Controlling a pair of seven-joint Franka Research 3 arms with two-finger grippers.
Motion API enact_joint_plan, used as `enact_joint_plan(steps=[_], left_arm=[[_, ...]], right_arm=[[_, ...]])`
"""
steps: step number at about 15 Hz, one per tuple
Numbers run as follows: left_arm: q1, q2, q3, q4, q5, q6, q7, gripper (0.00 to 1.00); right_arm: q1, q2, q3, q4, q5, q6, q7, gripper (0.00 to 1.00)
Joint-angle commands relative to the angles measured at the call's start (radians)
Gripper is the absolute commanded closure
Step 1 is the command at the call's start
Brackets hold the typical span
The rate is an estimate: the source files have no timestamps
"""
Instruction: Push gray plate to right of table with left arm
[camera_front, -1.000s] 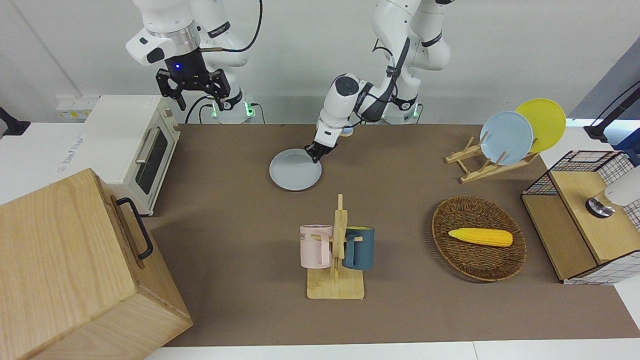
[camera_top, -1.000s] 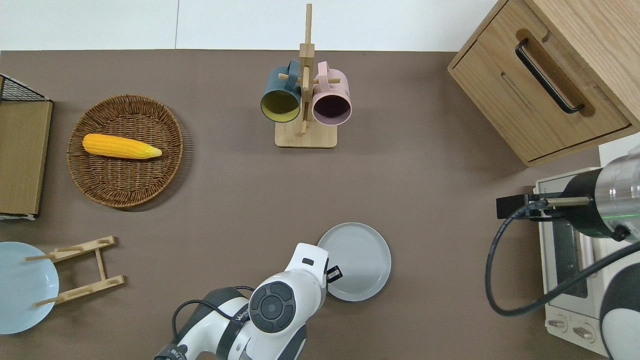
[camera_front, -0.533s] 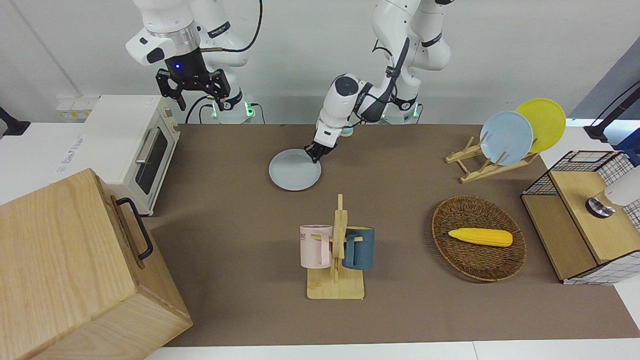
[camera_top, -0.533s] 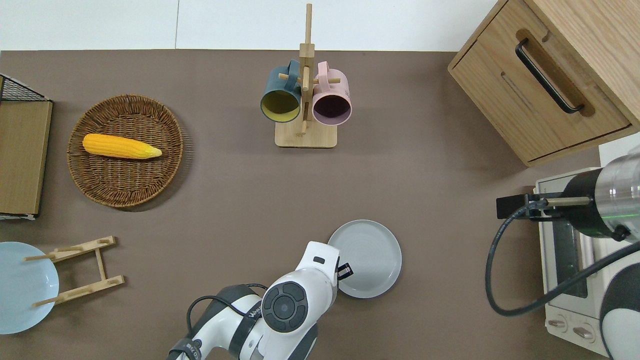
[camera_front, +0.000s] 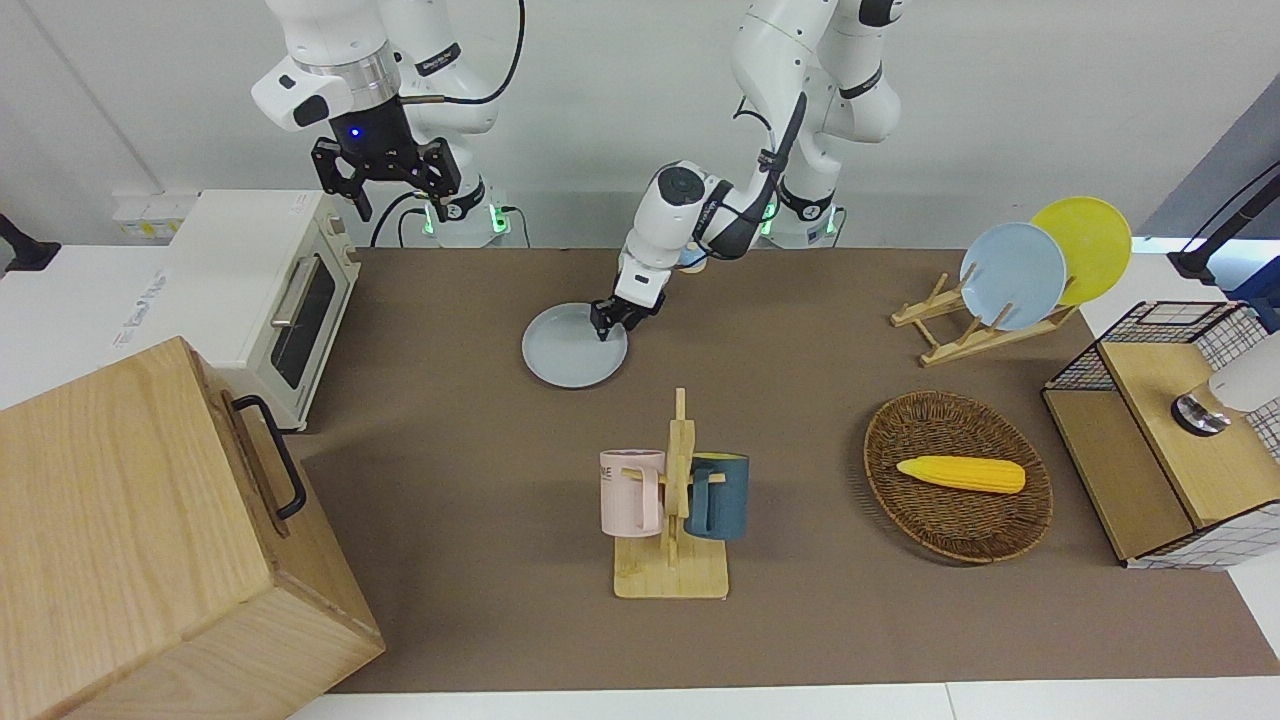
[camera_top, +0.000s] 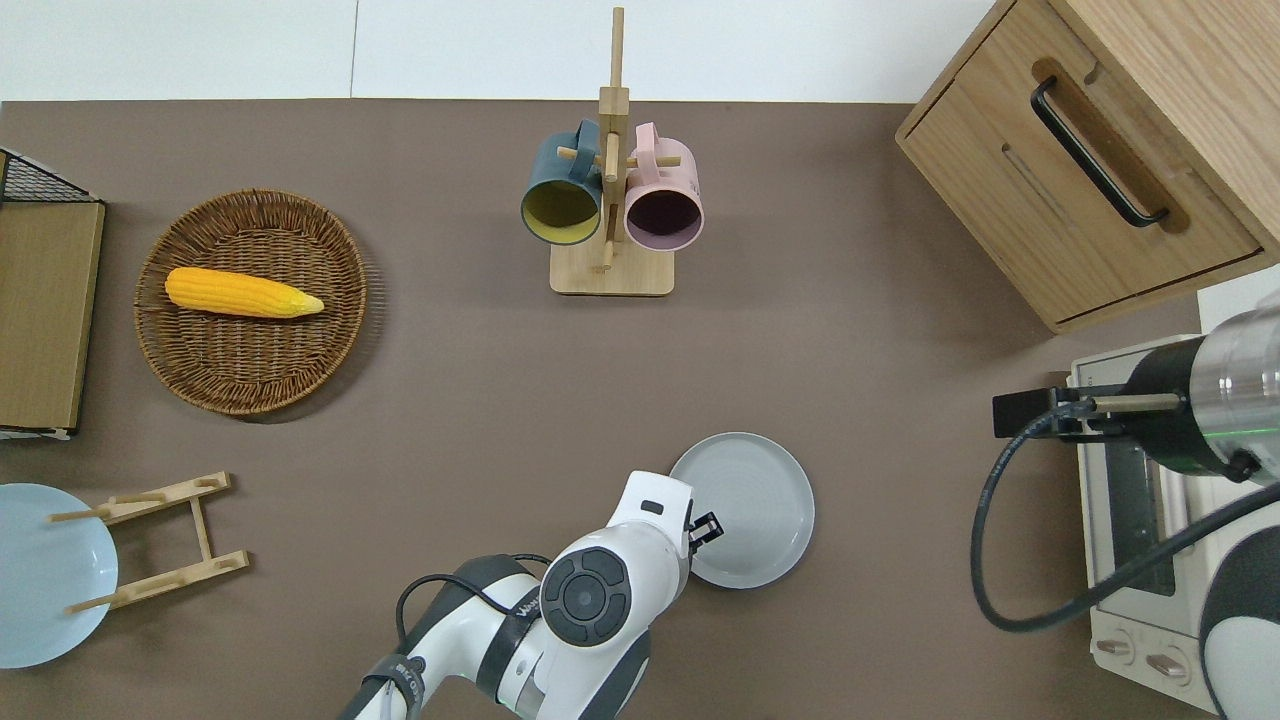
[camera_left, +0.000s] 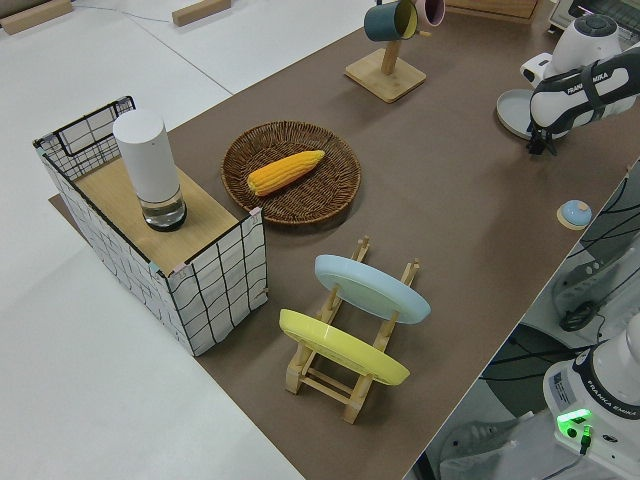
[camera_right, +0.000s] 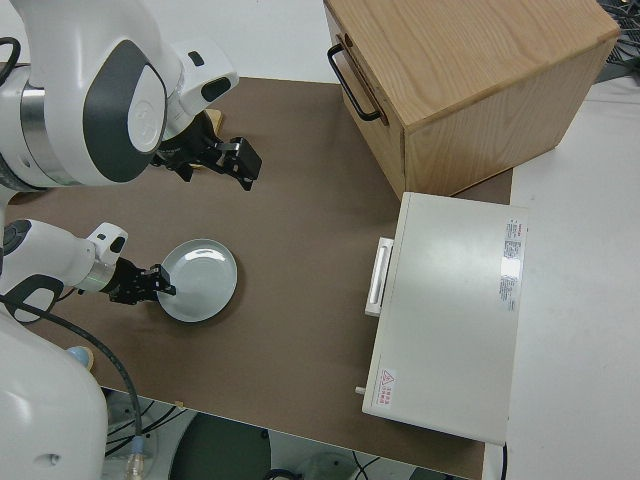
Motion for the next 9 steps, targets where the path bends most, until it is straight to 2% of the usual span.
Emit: enact_joint_plan(steps=[1, 6, 7, 9], left_arm=[[0.018, -0.015, 0.008, 0.005, -0.007, -0.035, -0.004, 0.02], [0.078, -0.097, 0.017, 0.059, -0.006, -0.234, 0.003, 0.02], [0.085, -0.106, 0.029, 0.088, -0.006, -0.287, 0.003, 0.02], [0.089, -0.127, 0.081, 0.151, 0.000, -0.404, 0.005, 0.02]], right_arm=[[-0.024, -0.027, 0.015, -0.027, 0.021, -0.001, 0.010, 0.005], [-0.024, -0.027, 0.015, -0.027, 0.021, 0.000, 0.010, 0.005], [-0.024, -0.027, 0.015, -0.027, 0.021, 0.000, 0.010, 0.005], [-0.024, -0.027, 0.015, -0.027, 0.021, 0.000, 0.010, 0.005]])
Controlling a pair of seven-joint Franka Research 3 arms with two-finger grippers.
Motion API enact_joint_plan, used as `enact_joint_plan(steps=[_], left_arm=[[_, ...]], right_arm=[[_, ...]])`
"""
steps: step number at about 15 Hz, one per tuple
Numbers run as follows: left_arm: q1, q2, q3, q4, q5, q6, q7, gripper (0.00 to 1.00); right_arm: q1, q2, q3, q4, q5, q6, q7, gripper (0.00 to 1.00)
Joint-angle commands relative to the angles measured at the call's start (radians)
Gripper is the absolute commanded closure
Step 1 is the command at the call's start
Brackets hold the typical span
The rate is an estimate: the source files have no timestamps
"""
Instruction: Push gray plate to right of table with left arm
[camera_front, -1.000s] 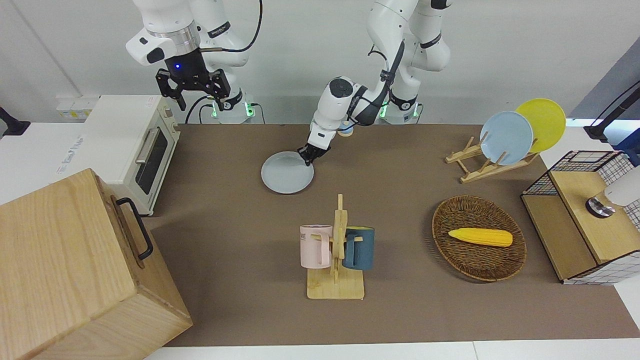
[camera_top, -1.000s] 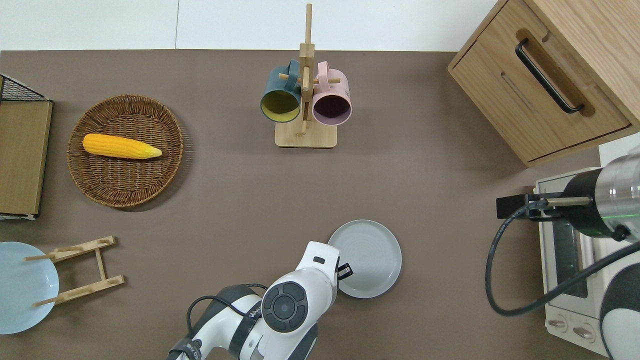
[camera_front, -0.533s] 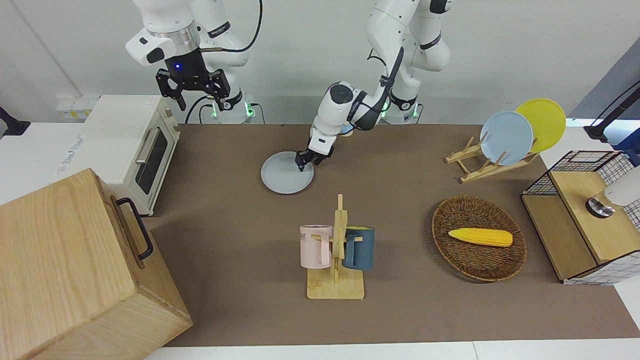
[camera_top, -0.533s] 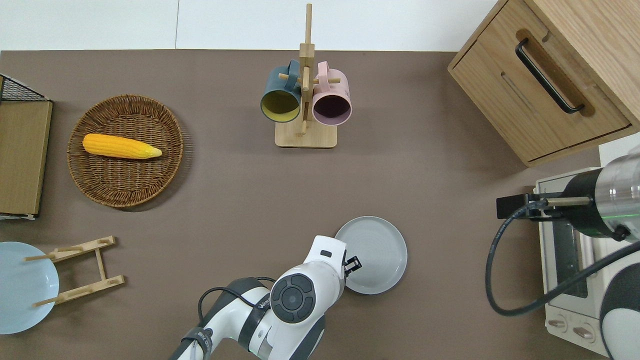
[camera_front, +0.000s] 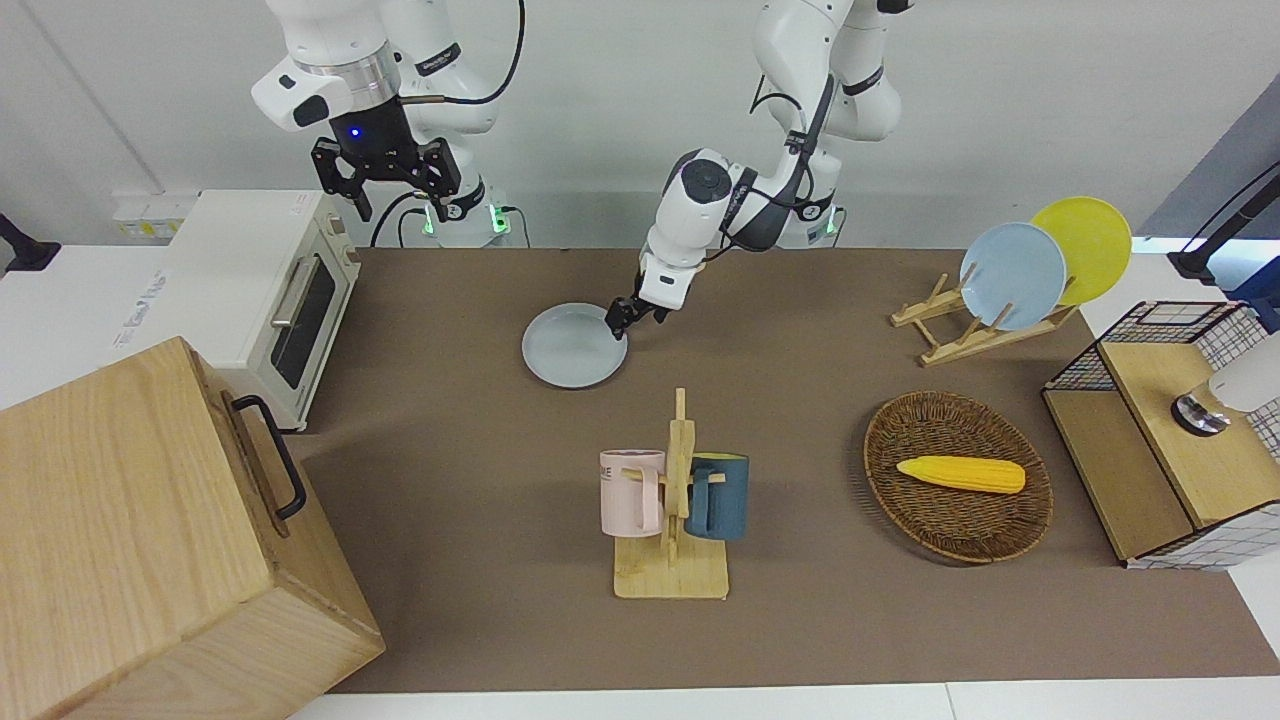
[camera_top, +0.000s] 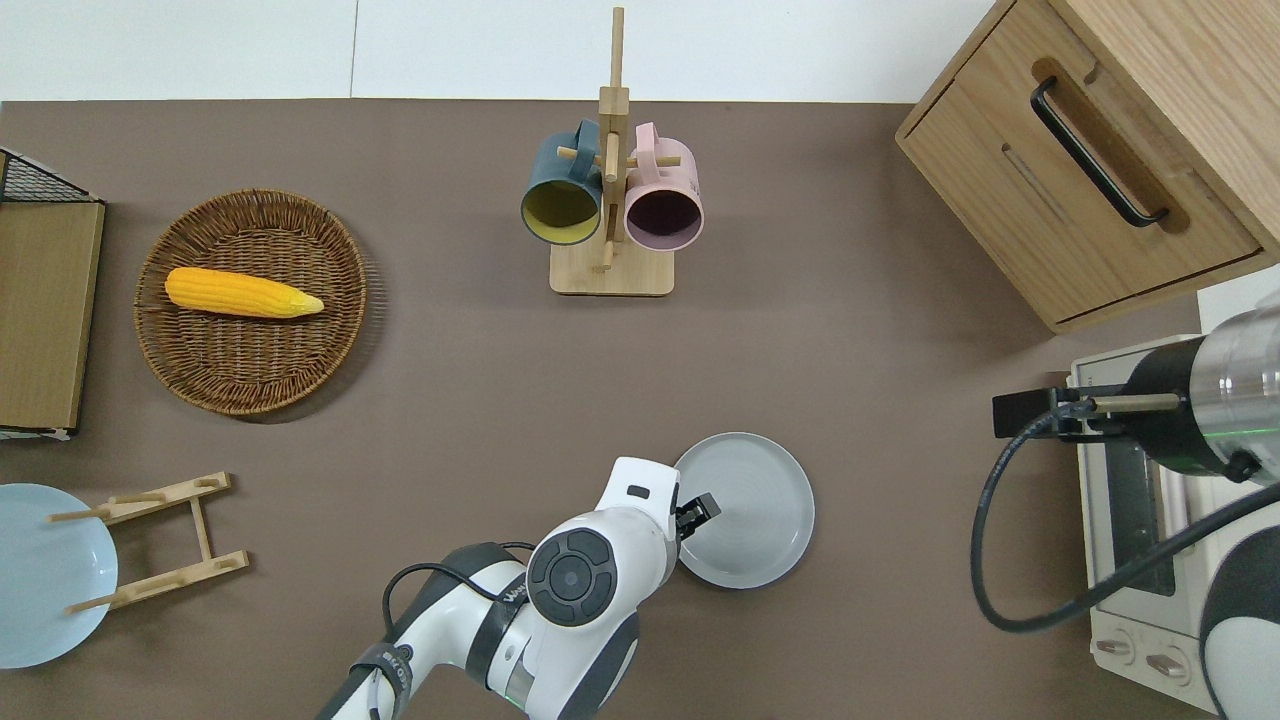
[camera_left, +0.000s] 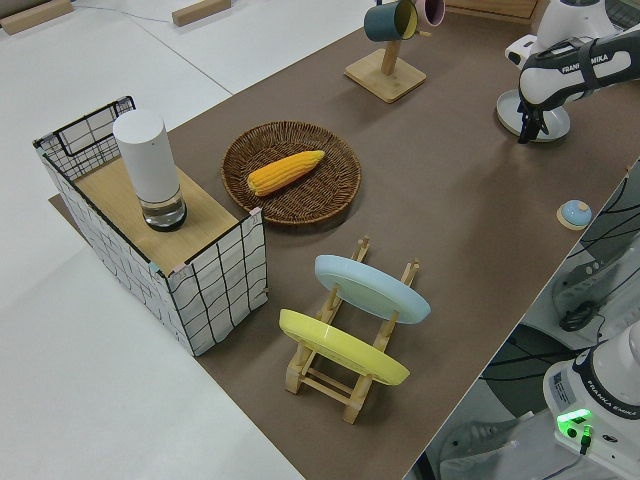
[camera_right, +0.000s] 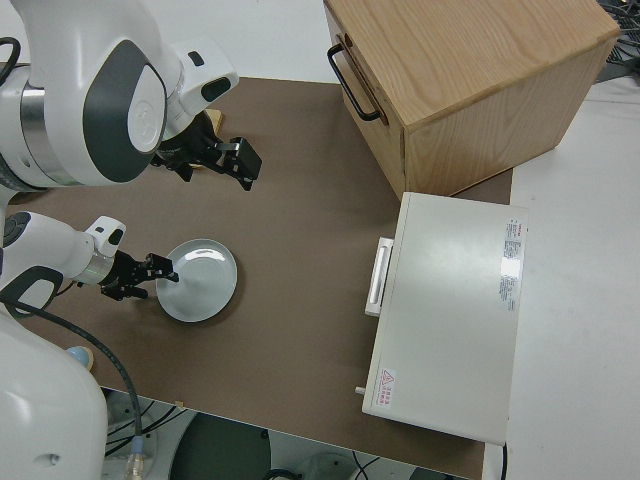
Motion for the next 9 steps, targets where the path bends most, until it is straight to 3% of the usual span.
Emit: enact_joint_plan(steps=[1, 3, 9], left_arm=[[0.023, -0.052, 0.079, 0.108, 0.005, -0.225, 0.013, 0.02], [0.061, -0.064, 0.128, 0.188, 0.008, -0.376, 0.113, 0.01], [0.302, -0.088, 0.134, 0.261, 0.011, -0.584, 0.478, 0.01]], right_arm=[[-0.024, -0.027, 0.015, -0.027, 0.021, 0.000, 0.010, 0.005], [-0.024, -0.027, 0.015, -0.027, 0.021, 0.000, 0.010, 0.005], [-0.024, -0.027, 0.015, -0.027, 0.021, 0.000, 0.010, 0.005]])
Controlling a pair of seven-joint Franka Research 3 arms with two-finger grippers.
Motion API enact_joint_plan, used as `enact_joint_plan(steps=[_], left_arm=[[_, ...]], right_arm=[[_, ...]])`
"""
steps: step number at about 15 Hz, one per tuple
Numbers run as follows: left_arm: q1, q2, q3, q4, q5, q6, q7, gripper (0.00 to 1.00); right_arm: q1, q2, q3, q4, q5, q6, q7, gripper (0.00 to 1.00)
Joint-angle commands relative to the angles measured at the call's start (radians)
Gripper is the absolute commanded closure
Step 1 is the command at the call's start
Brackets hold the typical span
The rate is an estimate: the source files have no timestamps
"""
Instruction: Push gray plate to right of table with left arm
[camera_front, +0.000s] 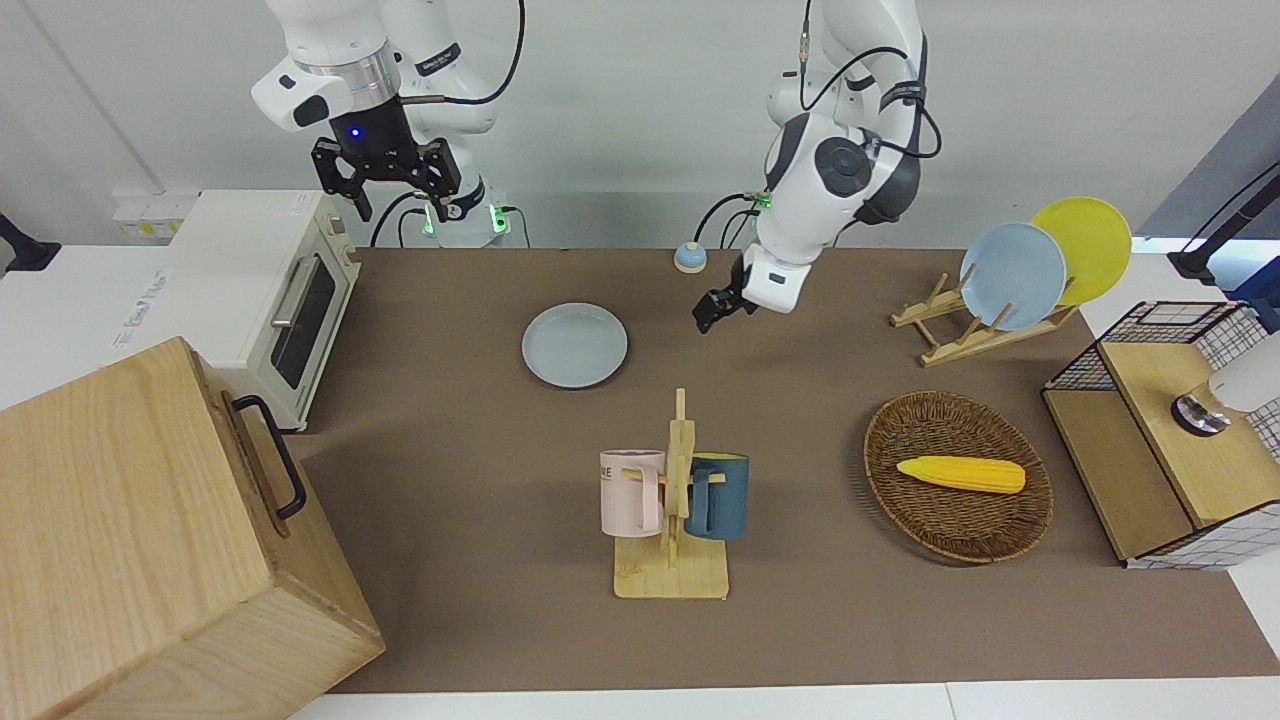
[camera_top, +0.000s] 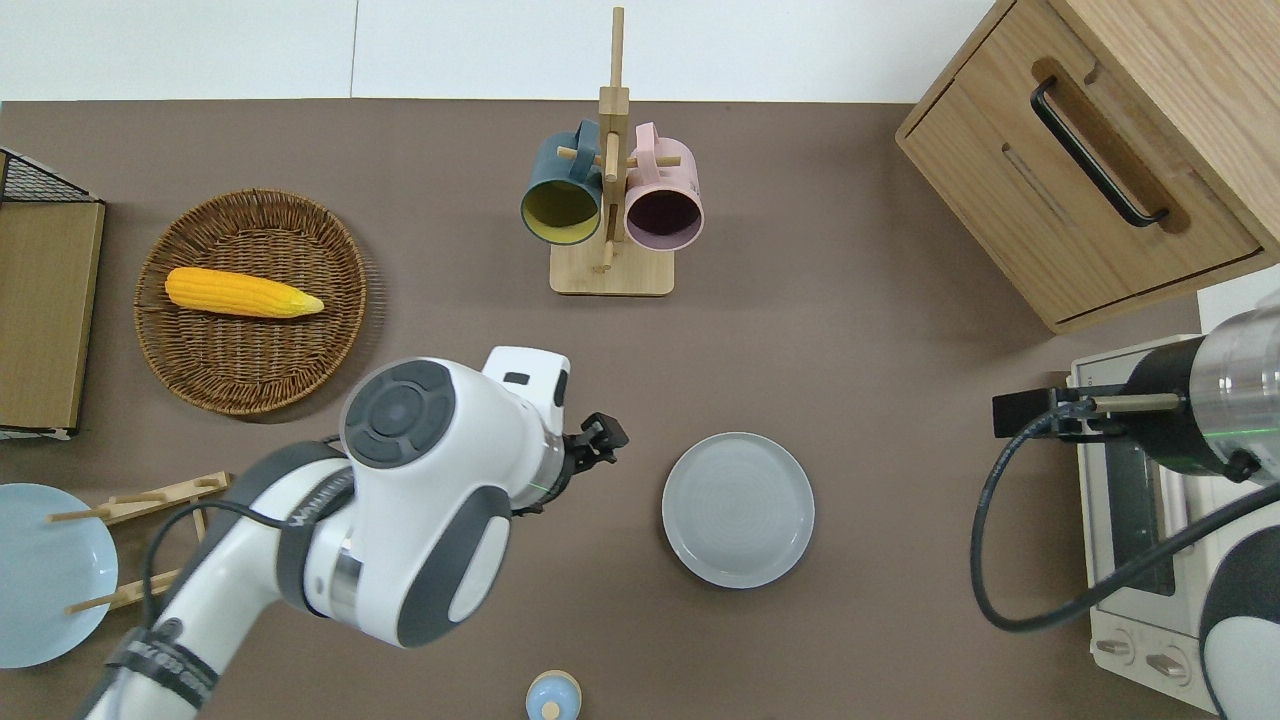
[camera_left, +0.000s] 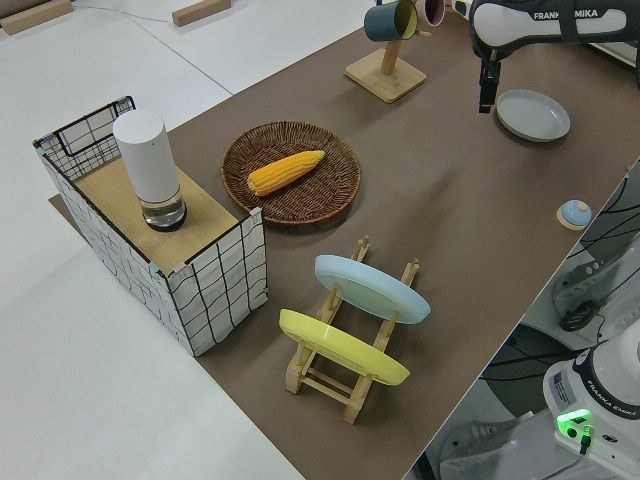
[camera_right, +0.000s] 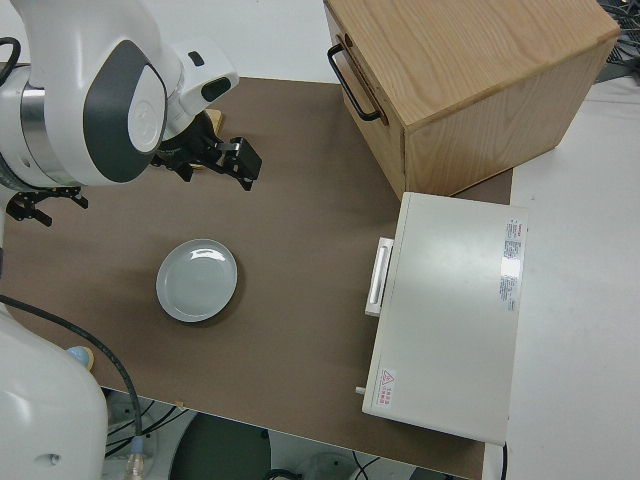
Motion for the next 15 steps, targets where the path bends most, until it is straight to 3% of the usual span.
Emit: enact_joint_plan(steps=[1, 7, 13, 15], left_arm=[[0.131, -0.014, -0.003, 0.024, 0.016, -0.098, 0.215, 0.01], [0.209, -0.043, 0.016, 0.093, 0.212, -0.164, 0.363, 0.01], [0.277, -0.063, -0.004, 0.288, 0.261, -0.295, 0.502, 0.01], [0.283, -0.065, 0.010, 0.307, 0.261, -0.305, 0.552, 0.01]], right_arm=[[-0.024, -0.027, 0.015, -0.027, 0.021, 0.000, 0.010, 0.005], [-0.024, -0.027, 0.015, -0.027, 0.021, 0.000, 0.010, 0.005], [-0.024, -0.027, 0.015, -0.027, 0.021, 0.000, 0.010, 0.005], [-0.024, -0.027, 0.015, -0.027, 0.021, 0.000, 0.010, 0.005]])
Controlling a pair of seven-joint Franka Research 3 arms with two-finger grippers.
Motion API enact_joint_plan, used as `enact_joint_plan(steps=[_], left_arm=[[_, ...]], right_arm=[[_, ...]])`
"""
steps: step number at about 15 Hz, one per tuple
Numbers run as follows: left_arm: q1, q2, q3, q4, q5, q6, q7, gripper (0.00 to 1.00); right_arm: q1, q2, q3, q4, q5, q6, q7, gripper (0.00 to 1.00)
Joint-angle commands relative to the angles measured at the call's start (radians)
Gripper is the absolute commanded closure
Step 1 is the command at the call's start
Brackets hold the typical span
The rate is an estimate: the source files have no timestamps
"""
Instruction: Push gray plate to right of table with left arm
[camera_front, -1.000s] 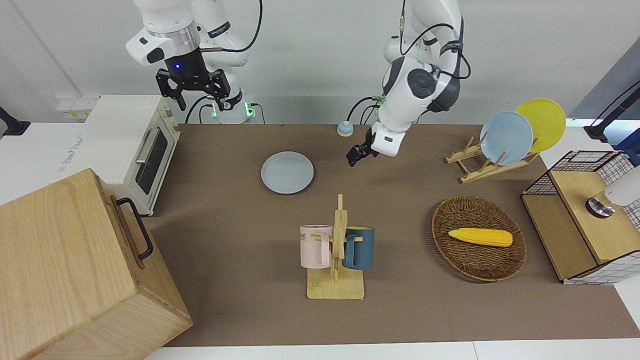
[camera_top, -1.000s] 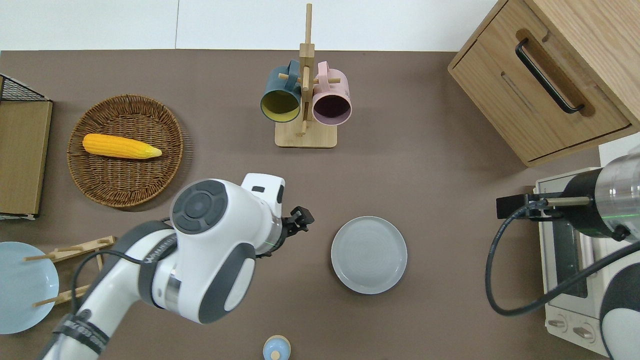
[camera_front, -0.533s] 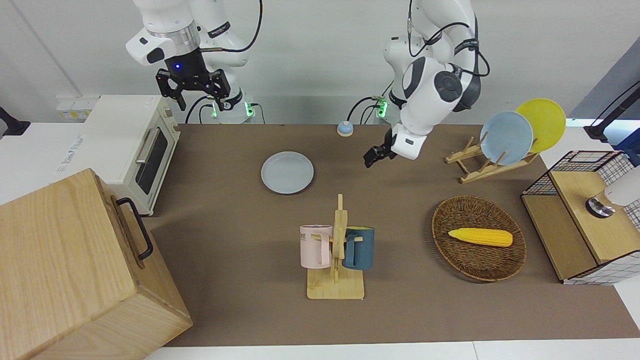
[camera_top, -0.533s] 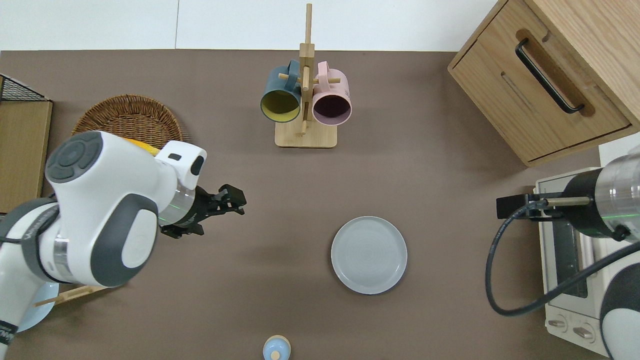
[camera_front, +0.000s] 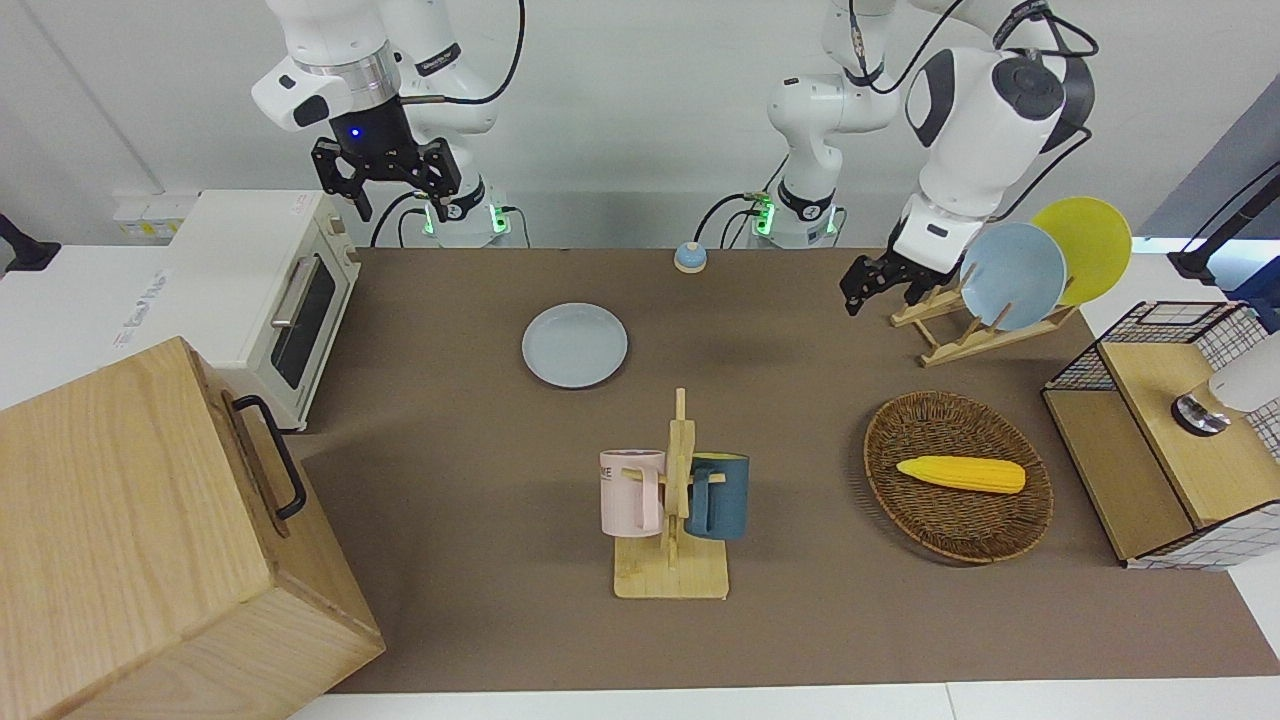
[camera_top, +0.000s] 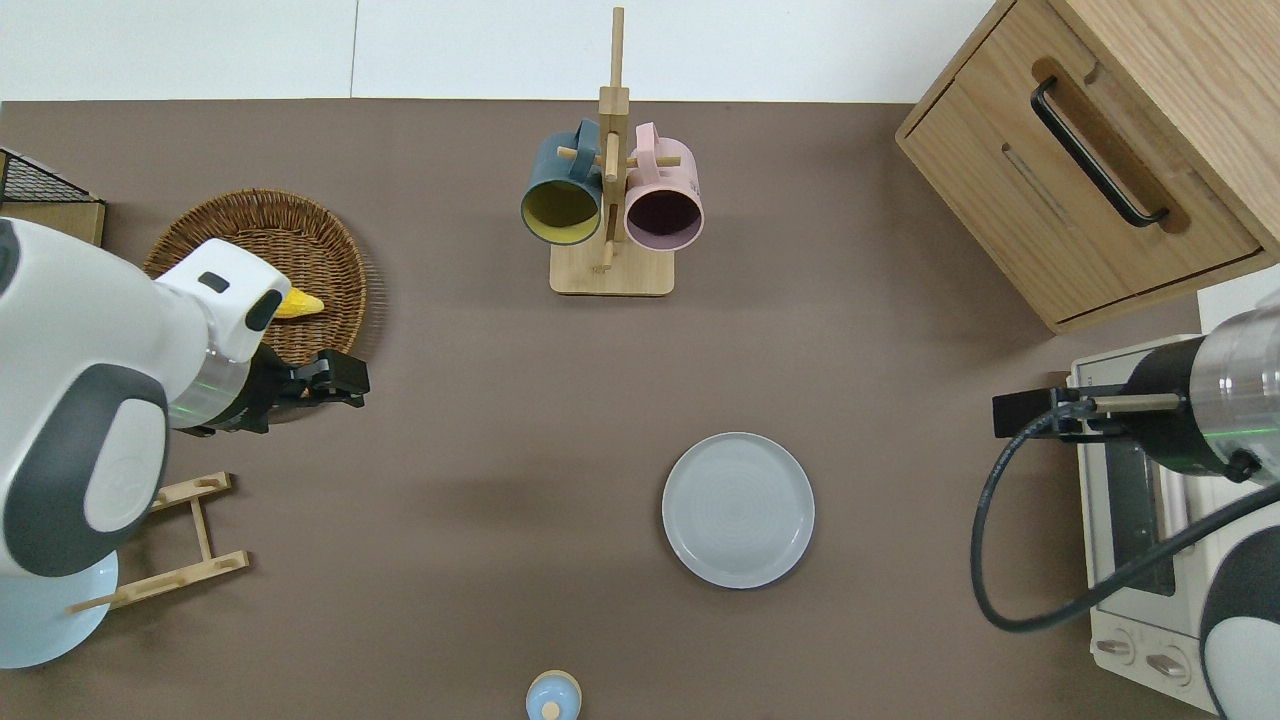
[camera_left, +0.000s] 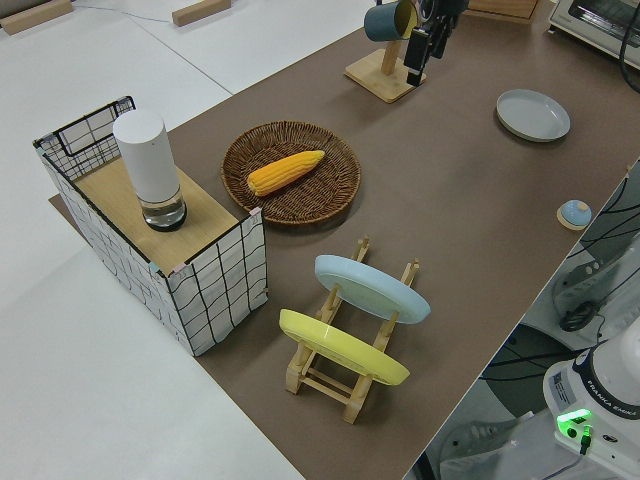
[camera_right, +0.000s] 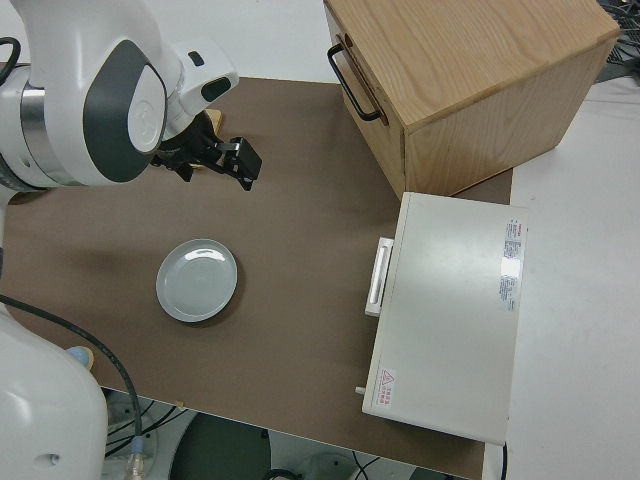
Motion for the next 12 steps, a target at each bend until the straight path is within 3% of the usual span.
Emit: enact_joint_plan(steps=[1, 12], left_arm=[[0.030, 0.012, -0.003, 0.063, 0.022, -0.045, 0.081, 0.01], [0.043, 0.008, -0.007, 0.097, 0.022, -0.057, 0.075, 0.01]], right_arm=[[-0.024, -0.027, 0.015, -0.027, 0.021, 0.000, 0.010, 0.005], [-0.024, -0.027, 0.015, -0.027, 0.021, 0.000, 0.010, 0.005]])
